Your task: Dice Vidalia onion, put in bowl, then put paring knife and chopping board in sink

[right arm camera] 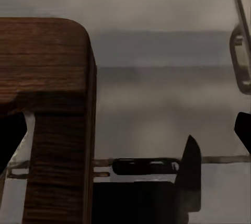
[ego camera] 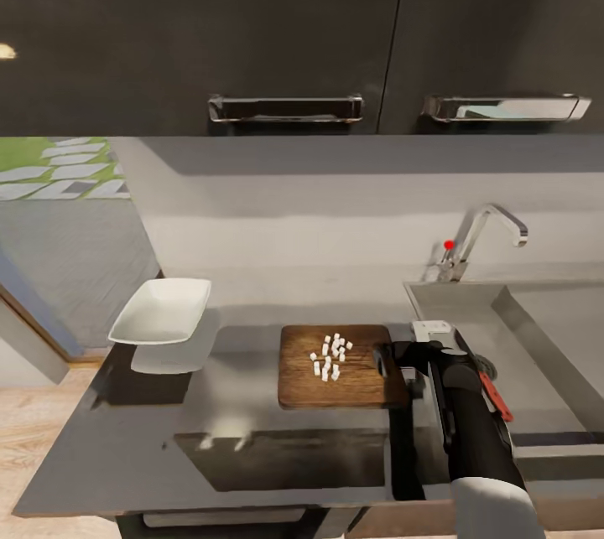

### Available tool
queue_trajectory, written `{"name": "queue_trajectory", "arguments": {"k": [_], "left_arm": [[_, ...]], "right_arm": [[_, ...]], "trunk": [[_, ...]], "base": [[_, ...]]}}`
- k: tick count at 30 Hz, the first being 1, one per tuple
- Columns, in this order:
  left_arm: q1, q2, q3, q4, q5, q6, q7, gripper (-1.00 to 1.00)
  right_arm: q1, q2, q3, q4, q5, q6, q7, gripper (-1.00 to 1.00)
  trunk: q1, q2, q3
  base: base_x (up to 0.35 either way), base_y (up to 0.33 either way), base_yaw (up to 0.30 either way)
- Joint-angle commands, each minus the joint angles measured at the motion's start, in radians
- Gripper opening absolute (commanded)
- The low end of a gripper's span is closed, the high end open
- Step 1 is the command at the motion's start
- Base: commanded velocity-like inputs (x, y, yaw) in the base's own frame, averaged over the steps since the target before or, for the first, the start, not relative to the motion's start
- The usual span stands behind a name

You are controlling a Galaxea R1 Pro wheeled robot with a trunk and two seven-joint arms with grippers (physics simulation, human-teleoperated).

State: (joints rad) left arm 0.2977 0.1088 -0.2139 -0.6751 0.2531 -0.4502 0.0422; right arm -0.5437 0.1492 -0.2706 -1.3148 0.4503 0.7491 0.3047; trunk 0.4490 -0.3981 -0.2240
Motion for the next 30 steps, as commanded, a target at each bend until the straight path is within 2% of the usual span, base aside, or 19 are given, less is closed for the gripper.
{"name": "queue_trajectory", "arguments": {"k": [1, 22, 30], "left_arm": [[0.000, 0.002, -0.007, -0.001, 0.009, -0.002, 0.004, 1.00], [0.000, 0.002, -0.008, -0.001, 0.009, -0.002, 0.004, 1.00], [0.000, 0.002, -0.008, -0.001, 0.009, -0.002, 0.004, 1.00]], "right_arm": [[-0.001, 0.001, -0.002, -0.001, 0.010, 0.003, 0.010, 1.00], [-0.001, 0.002, -0.001, 0.007, 0.010, 0.003, 0.010, 1.00], [-0.001, 0.003, 0.001, 0.013, 0.010, 0.003, 0.010, 1.00]], "trunk": [[0.001, -0.002, -0.003], [0.001, -0.002, -0.008], [0.001, -0.002, -0.008]], "base": [[0.188, 0.000, 0.000], [0.017, 0.000, 0.000], [-0.202, 0.000, 0.000]]}}
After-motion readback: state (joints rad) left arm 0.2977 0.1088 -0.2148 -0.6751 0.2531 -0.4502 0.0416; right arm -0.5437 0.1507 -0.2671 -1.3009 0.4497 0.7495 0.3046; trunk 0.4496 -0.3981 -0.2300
